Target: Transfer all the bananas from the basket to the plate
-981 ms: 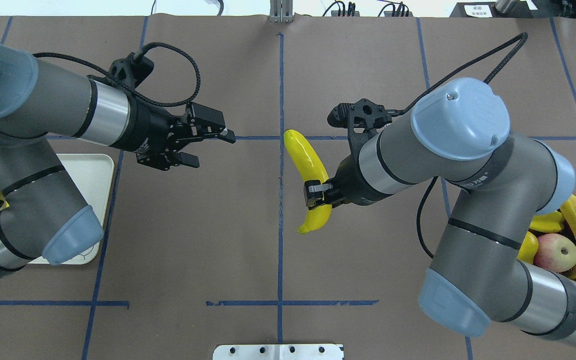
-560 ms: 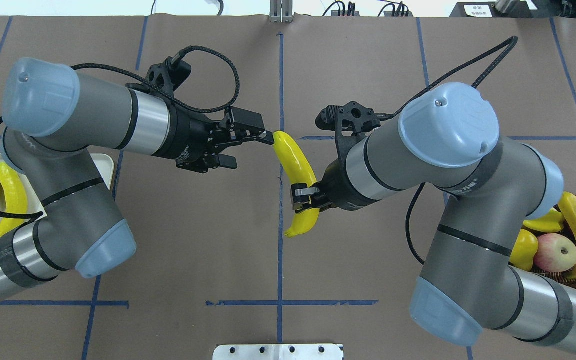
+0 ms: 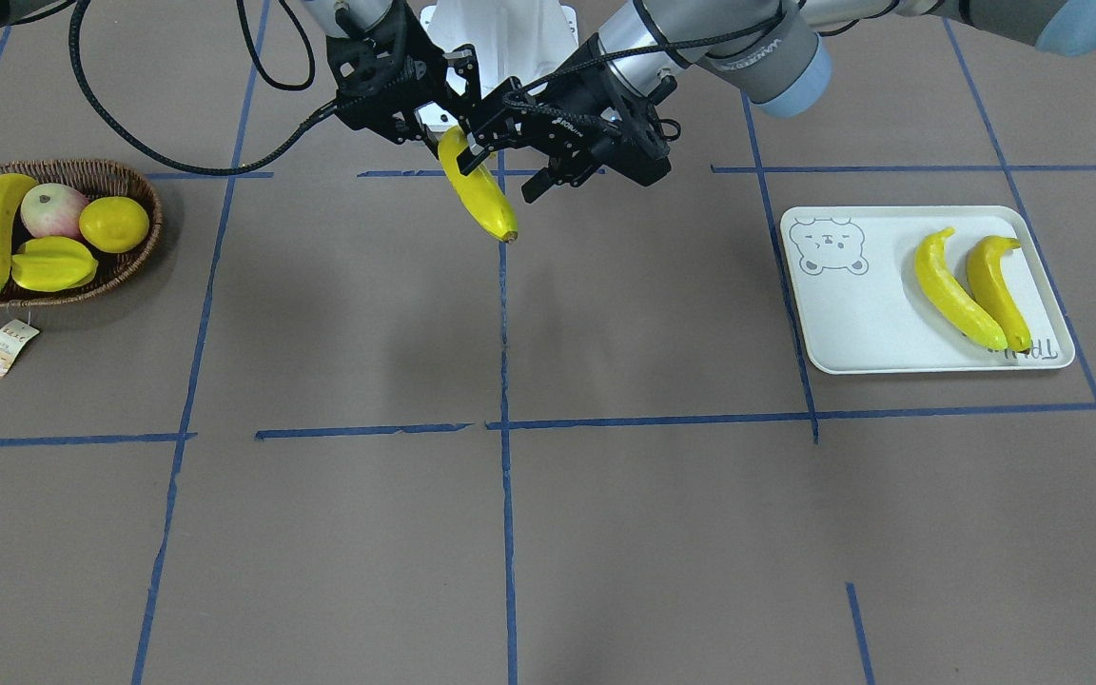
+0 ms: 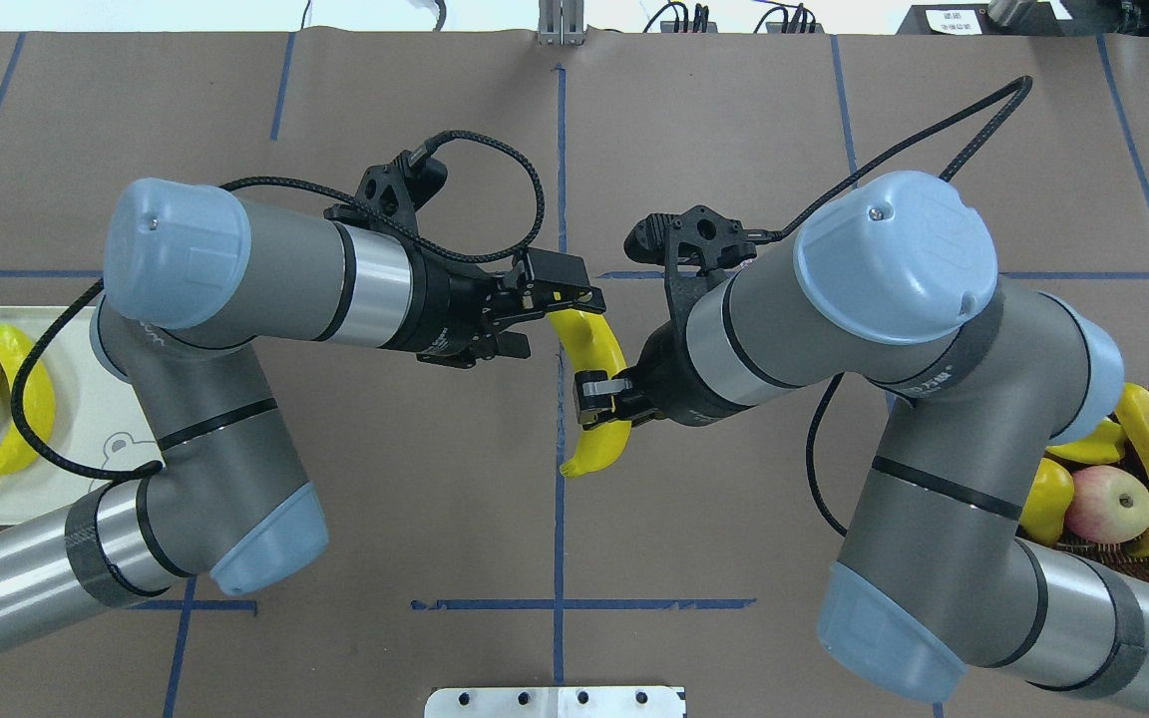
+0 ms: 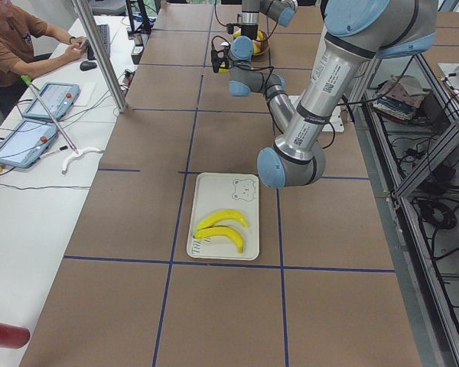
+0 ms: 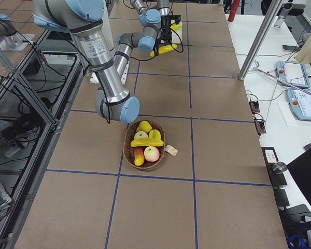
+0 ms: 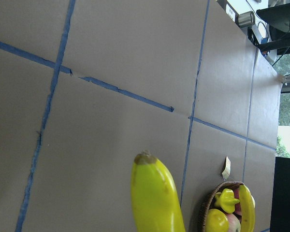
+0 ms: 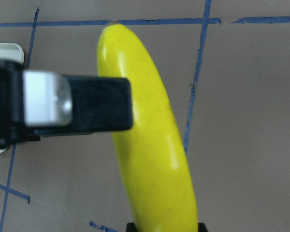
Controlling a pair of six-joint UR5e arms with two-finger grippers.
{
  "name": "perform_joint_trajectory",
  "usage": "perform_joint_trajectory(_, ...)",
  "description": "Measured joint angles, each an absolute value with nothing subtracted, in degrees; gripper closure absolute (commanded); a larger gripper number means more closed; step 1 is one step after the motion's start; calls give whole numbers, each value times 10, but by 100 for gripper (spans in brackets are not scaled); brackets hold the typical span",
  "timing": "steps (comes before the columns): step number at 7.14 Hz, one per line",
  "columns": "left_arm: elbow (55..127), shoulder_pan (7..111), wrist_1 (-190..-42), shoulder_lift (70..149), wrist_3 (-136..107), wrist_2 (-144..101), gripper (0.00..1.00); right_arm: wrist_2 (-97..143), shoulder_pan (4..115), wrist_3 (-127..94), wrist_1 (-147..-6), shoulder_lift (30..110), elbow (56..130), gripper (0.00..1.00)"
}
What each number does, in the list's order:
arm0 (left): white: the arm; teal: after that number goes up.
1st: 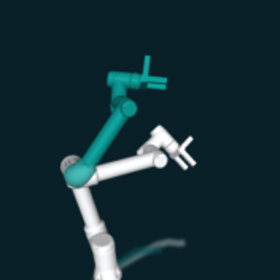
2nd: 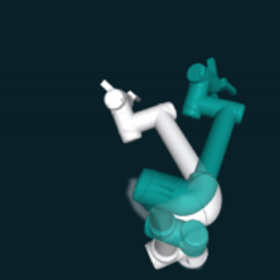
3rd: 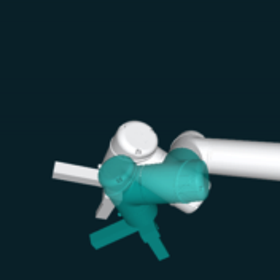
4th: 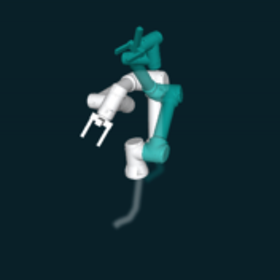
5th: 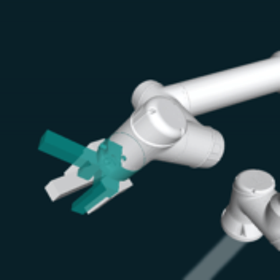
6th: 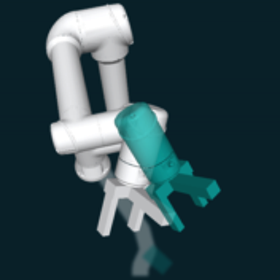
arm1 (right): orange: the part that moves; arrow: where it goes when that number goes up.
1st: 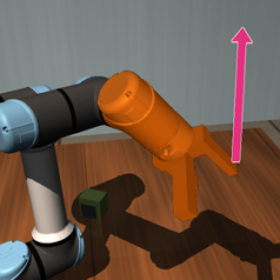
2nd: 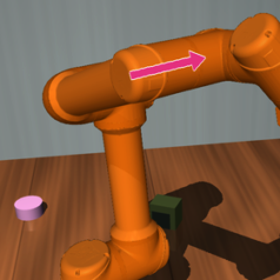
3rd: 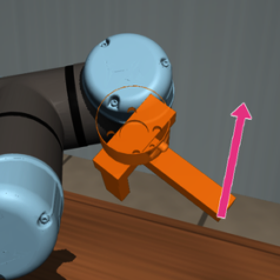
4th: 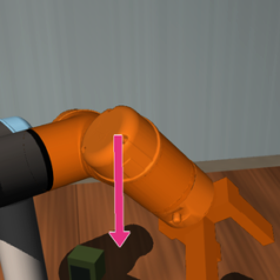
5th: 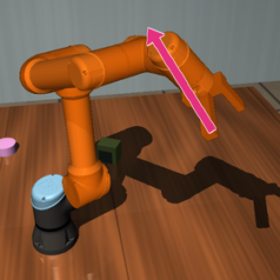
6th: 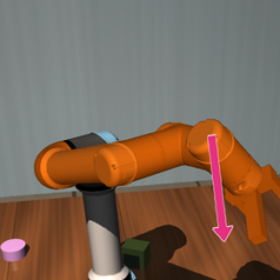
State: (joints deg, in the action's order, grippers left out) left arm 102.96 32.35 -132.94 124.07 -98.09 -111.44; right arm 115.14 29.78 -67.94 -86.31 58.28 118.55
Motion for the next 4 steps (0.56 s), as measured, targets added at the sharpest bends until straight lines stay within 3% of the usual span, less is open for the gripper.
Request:
perform_joint_trajectory(1,1026,320,-1333,1241,-981,-1112,10,1151,297,-679,-863,583,1186,98)
perform_joint_trajectory(2,1024,318,-1334,1242,-981,-1111,30,1151,297,-679,-863,582,1187,98)
perform_joint_trajectory(4,1025,316,-1336,1242,-981,-1112,98,1151,294,-679,-863,578,1187,97)
